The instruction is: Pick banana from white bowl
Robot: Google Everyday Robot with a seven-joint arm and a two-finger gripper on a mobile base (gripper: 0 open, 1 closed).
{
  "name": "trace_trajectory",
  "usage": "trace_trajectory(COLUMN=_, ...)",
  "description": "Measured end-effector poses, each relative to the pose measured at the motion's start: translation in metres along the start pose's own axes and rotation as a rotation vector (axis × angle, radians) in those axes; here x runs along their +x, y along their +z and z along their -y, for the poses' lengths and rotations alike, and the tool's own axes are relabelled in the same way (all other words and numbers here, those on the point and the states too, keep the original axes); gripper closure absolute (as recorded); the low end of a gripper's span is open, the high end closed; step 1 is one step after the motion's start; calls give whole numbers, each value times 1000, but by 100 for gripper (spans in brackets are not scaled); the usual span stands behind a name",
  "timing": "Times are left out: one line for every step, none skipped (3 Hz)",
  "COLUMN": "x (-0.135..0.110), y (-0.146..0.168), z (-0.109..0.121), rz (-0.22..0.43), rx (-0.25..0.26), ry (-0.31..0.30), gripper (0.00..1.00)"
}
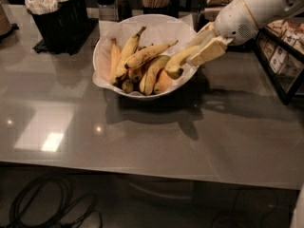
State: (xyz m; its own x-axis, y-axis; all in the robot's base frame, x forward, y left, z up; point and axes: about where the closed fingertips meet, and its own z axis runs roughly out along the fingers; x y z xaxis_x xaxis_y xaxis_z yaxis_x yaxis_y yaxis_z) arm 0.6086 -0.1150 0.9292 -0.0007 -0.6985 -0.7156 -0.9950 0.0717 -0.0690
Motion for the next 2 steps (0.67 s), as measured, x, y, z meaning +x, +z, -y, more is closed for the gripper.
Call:
trace_trajectory(x=-13, y=-32, z=-33, rz=66, rx=37, ry=54, gripper=100)
trace_trajectory(x=-29, y=-57, z=-71, rz=110, rx=100, ry=99, gripper=100)
